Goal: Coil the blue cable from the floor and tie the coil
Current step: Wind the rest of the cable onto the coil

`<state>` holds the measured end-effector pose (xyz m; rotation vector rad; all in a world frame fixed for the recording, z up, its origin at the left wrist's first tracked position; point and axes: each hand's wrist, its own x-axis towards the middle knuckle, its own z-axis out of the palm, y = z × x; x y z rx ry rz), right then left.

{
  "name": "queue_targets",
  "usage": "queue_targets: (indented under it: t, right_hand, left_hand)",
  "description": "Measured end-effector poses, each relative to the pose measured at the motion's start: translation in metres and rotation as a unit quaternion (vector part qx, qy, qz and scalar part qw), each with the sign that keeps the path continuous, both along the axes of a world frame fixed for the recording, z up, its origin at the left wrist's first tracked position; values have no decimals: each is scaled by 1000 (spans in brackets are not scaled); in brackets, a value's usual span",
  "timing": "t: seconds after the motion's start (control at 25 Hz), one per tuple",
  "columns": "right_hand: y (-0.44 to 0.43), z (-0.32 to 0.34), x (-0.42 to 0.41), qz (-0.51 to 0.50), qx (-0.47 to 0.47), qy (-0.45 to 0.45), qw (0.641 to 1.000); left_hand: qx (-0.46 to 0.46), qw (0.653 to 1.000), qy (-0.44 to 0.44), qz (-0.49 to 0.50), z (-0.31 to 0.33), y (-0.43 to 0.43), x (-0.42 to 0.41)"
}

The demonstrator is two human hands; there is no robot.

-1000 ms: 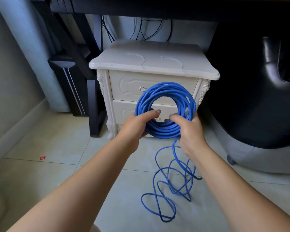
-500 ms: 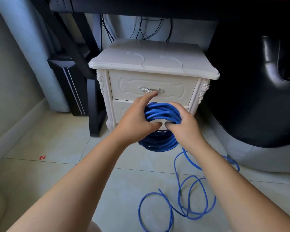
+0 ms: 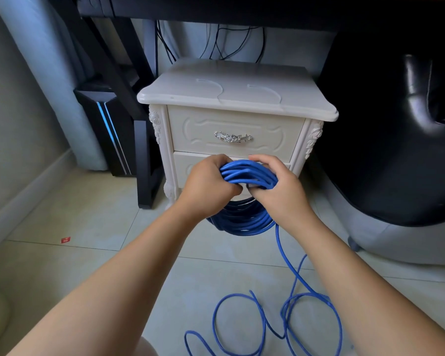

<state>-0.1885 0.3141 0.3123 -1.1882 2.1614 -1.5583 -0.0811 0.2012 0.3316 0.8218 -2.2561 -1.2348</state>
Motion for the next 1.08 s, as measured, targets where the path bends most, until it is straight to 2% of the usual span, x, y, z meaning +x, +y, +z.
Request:
queue_targets:
  t: [0.32, 0.52, 0.68, 0.76, 0.88, 1.0, 1.08]
  right_hand:
    - [-4, -11, 4, -54, -41, -197, 978]
    - [-10, -19, 15, -60, -75, -326, 940]
    - [-9, -14, 13, -86, -134, -356, 921]
    - [-7, -11, 10, -109, -142, -340, 923]
    - [-6, -9, 1, -143, -144, -300, 932]
    - [-2, -3, -12, -157, -120, -182, 963]
    - [0, 0, -13, -138, -73, -68, 985]
  left_hand:
    - [206, 969, 102, 91, 2, -1, -2]
    - [379, 891, 196, 154, -3, 3, -6]
    - [450, 853, 226, 135, -13, 11, -10]
    - [450, 860, 220, 101, -15, 14, -11]
    - [392, 910, 137, 15, -8, 11, -8]
    - [329, 936, 100, -75, -5, -5, -2]
    - [213, 969, 88, -91, -5, -11, -1]
